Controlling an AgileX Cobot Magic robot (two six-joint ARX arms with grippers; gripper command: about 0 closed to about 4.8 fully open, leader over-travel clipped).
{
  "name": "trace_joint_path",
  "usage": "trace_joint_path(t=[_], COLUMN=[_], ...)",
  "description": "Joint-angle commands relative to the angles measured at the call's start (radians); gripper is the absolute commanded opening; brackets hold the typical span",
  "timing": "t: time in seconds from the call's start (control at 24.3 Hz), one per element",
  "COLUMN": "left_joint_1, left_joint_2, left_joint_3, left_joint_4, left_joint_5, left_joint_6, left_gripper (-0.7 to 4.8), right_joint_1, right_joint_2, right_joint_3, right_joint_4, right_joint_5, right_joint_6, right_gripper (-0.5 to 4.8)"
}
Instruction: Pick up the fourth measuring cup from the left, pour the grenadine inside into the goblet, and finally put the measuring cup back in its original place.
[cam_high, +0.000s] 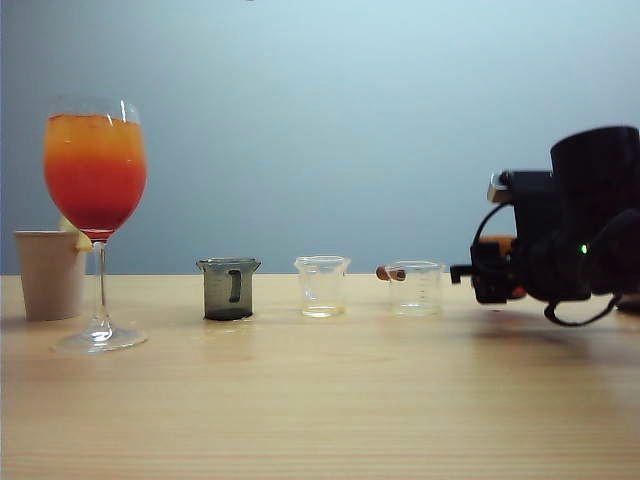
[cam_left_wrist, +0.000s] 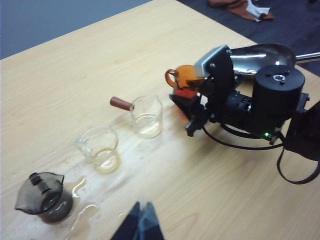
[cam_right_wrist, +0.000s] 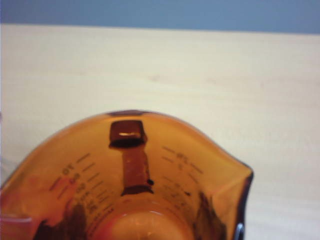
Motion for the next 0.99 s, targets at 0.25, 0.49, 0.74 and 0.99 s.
trace_joint_path(t=[0.25,0.49,0.74,0.99], left_joint_1=[0.001,0.001,0.000,0.000], left_joint_2=[0.002,0.005,0.005,0.005], left_joint_3=[0.004,0.004,0.004,0.004], left_joint_4=[-0.005,-0.030,-0.057,-0.057], left_joint_5=[-0.007,-0.007,-0.007,-0.007], left_joint_6=[0.007,0.006,0.006,0.006], left_gripper=[-0.05,-0.05,-0.05,-0.05], right_joint_1=[-0.003,-0.023,-0.026,-0.026], right_joint_2=[0.027,0.079,0.095,0.095], right_joint_3=[0.004,0.021,0.022,0.022], right_joint_4=[0.030,0.039,0.031,0.031], right_joint_5=[0.003,0.006,-0.005,-0.006], right_joint_6=[0.003,0.002,0.004,0.004], right_gripper=[0.49,0.49,0.56,3.98])
